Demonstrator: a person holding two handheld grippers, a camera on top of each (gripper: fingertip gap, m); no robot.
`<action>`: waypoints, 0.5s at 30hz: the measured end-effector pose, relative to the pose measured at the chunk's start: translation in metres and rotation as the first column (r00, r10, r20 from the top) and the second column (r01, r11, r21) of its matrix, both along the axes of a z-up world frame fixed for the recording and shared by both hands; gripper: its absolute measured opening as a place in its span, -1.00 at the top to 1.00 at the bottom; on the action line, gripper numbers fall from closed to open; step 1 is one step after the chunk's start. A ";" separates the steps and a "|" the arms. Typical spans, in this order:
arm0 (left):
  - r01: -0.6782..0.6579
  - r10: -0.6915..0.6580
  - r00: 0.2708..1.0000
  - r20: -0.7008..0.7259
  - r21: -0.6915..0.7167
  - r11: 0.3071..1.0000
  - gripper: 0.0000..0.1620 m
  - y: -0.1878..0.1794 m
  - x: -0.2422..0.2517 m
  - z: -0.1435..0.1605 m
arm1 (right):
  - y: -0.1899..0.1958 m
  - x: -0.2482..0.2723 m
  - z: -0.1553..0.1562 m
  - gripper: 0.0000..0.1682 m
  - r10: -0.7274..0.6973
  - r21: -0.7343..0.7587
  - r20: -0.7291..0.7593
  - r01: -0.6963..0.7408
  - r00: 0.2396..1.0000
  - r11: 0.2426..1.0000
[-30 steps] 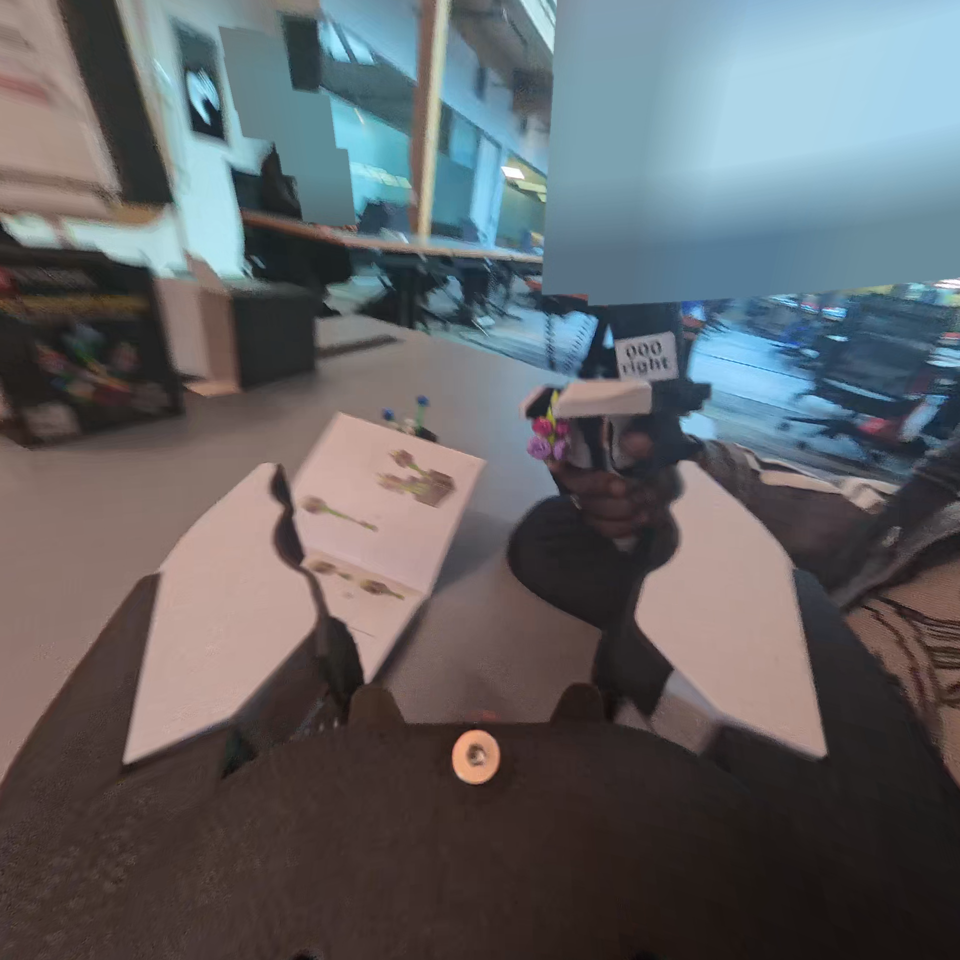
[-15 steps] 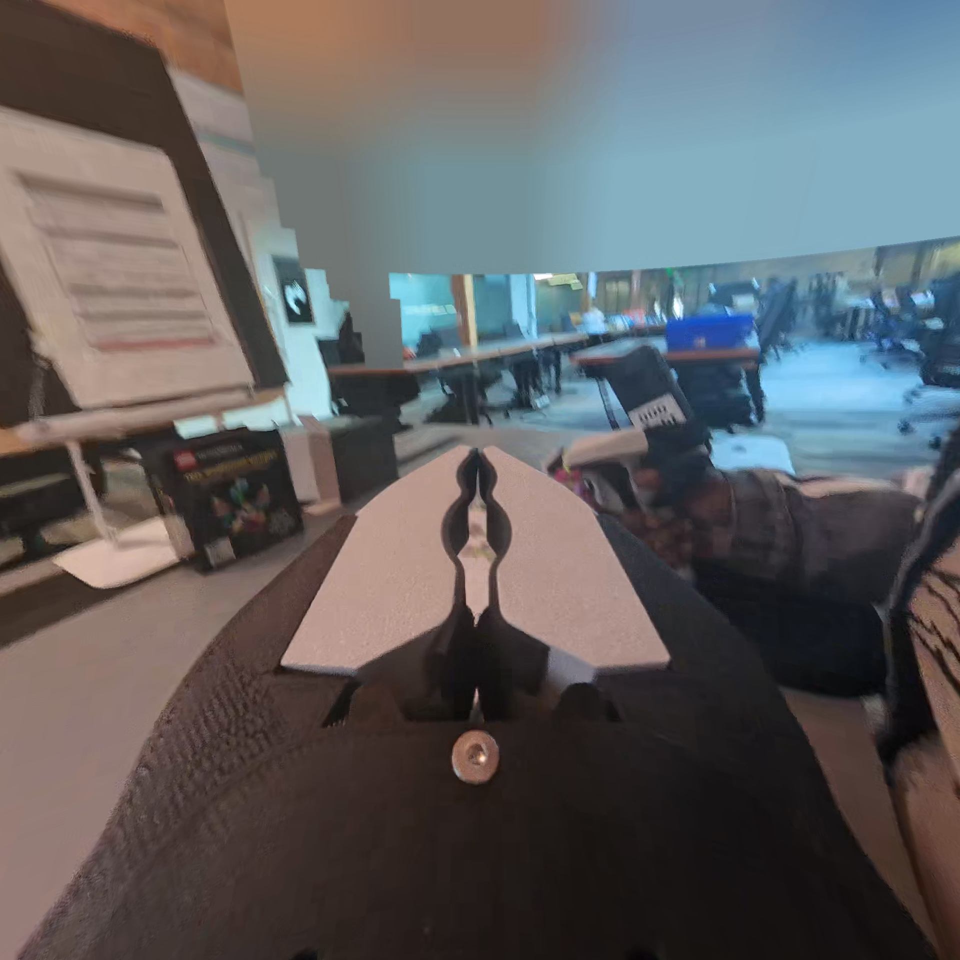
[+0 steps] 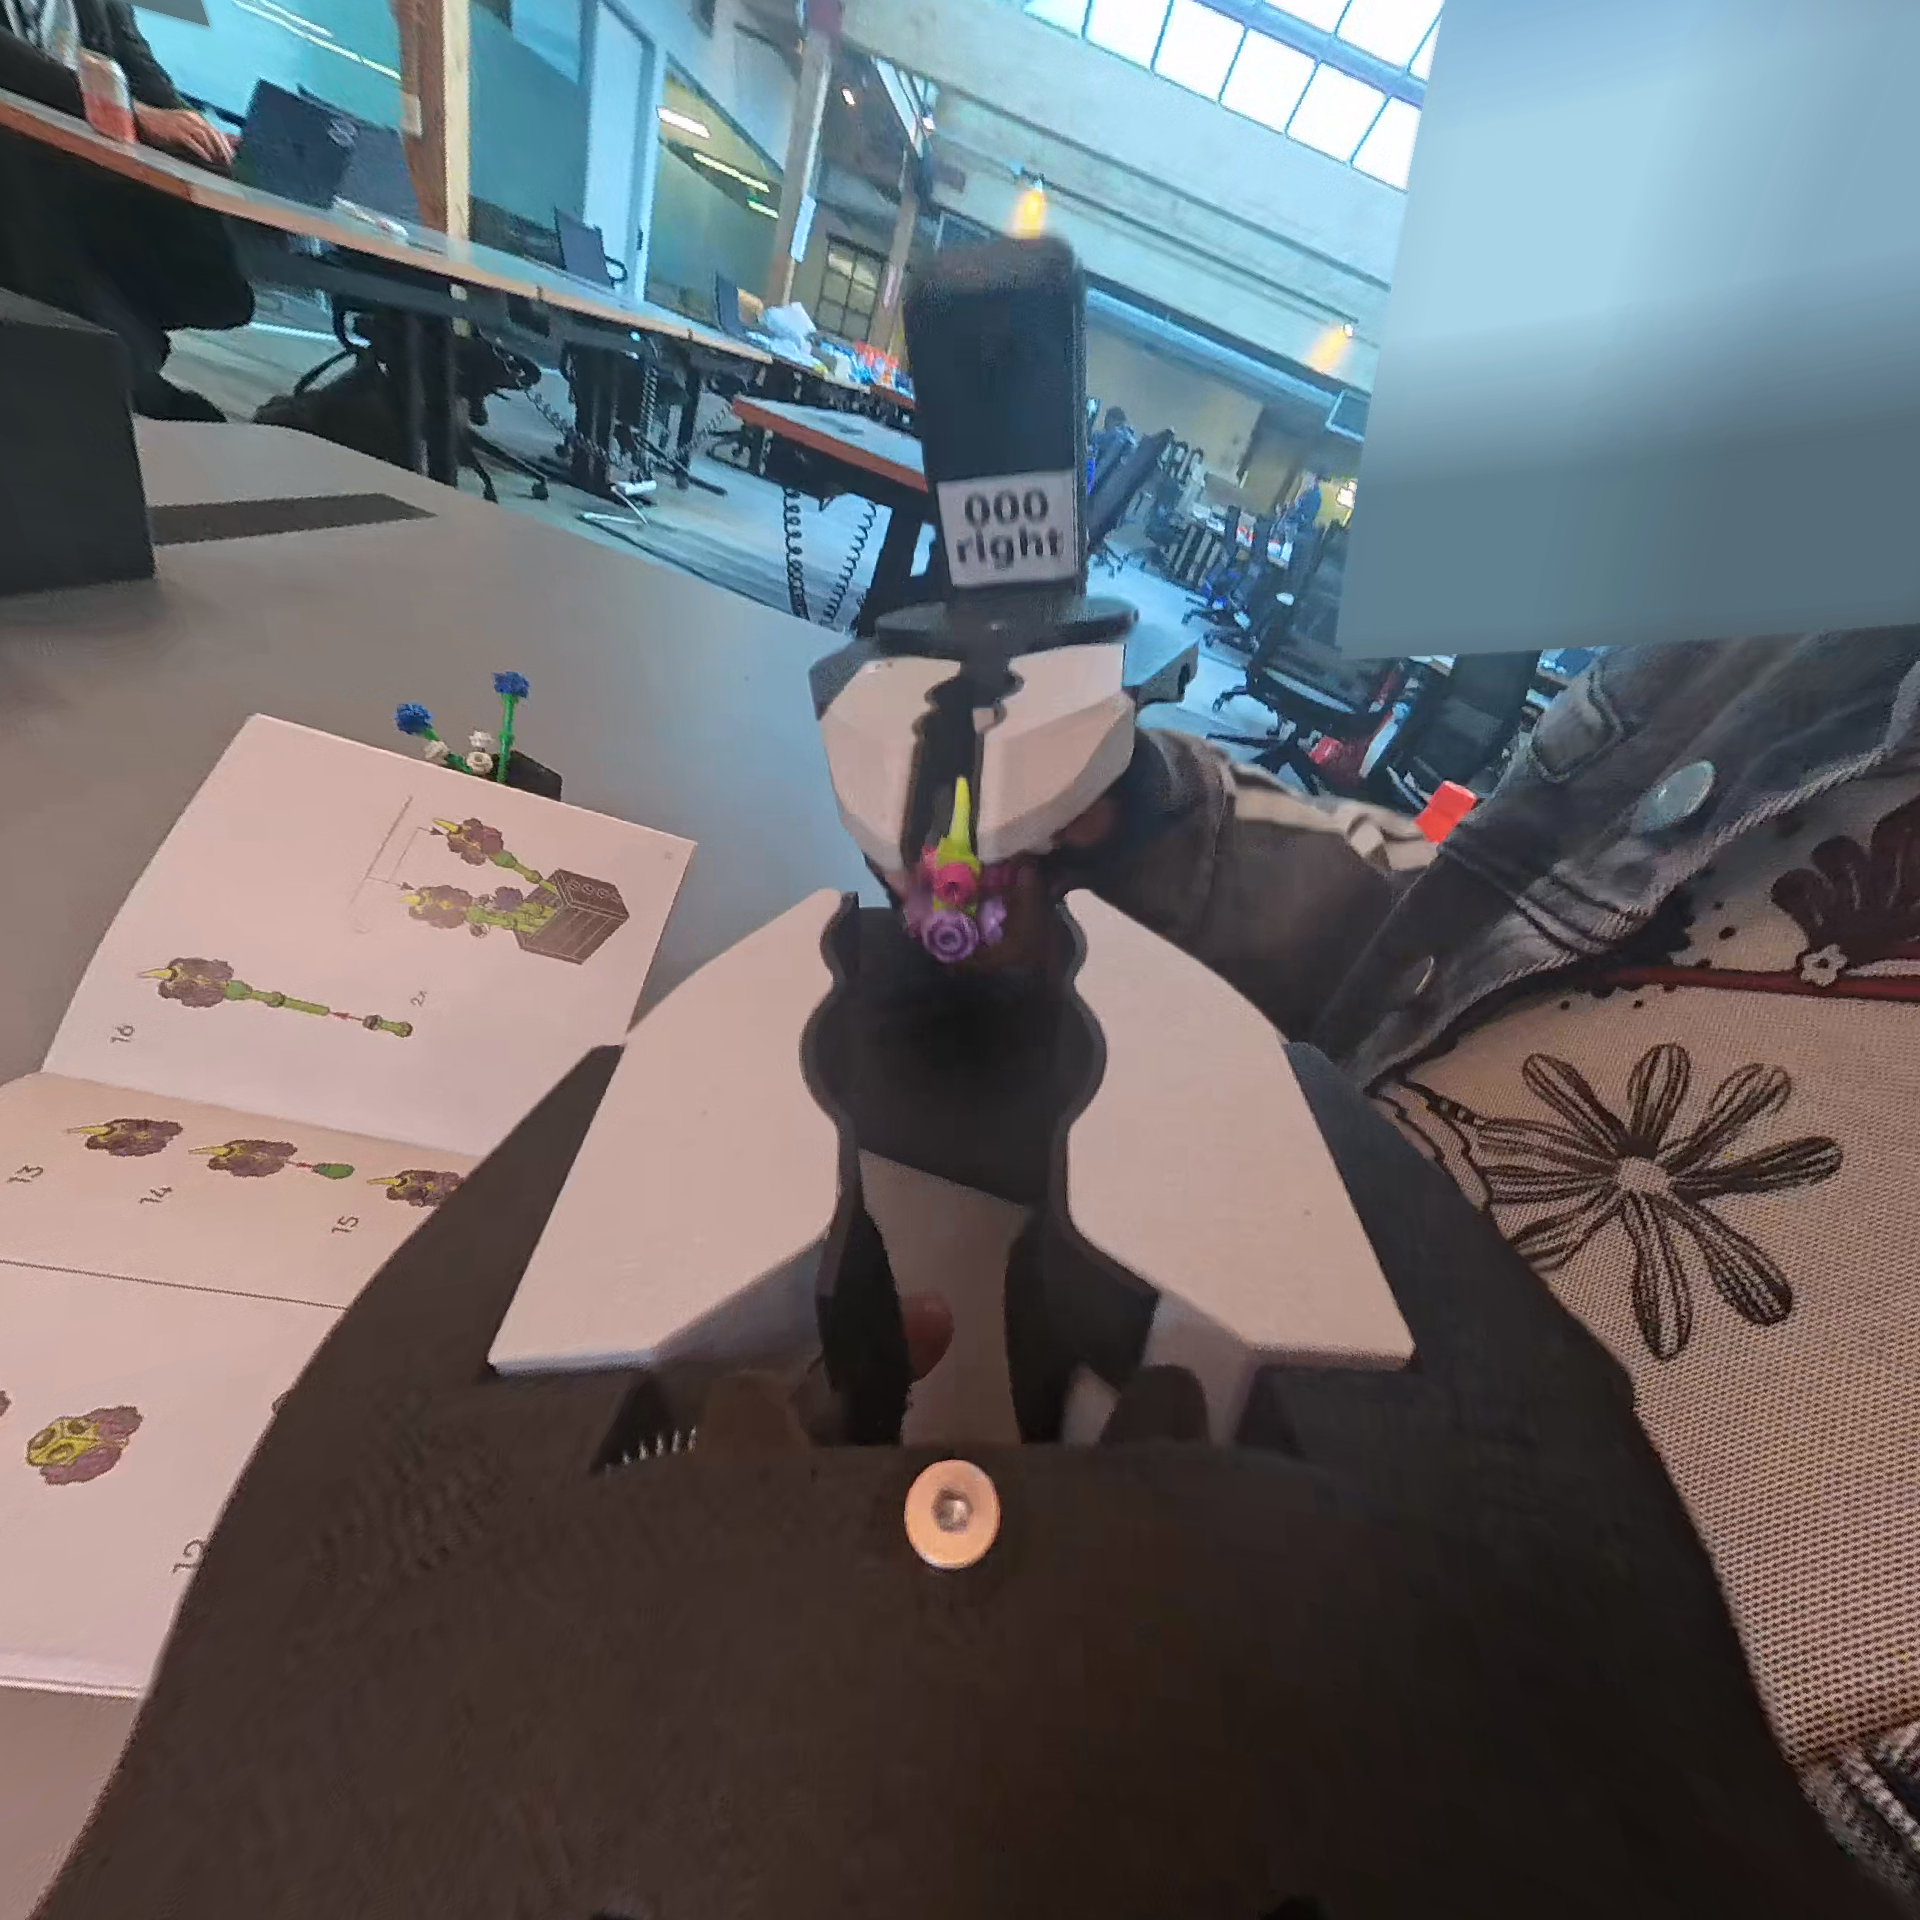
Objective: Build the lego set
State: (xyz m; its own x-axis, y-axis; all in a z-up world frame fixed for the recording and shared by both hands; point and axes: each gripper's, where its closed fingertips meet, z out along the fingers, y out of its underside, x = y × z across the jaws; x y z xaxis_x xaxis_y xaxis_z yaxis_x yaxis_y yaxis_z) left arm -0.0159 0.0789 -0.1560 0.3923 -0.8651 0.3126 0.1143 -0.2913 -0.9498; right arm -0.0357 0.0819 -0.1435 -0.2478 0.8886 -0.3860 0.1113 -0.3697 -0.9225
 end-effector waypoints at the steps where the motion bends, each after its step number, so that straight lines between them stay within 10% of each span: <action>1: 0.004 -0.004 1.000 -0.016 0.003 1.000 0.59 0.000 0.001 -0.001 | -0.004 -0.002 -0.004 0.89 0.035 0.020 0.048 -0.036 0.998 0.999; 10: 0.048 -0.047 0.999 -0.023 0.017 0.999 0.78 -0.007 0.006 -0.001 | -0.014 -0.013 0.001 0.89 0.151 0.080 0.128 -0.161 0.980 0.984; 15: 0.008 0.079 0.860 0.504 -0.168 0.986 0.78 0.010 -0.025 0.038 | 0.005 -0.016 0.025 0.43 -0.037 0.207 -0.071 0.051 0.997 0.977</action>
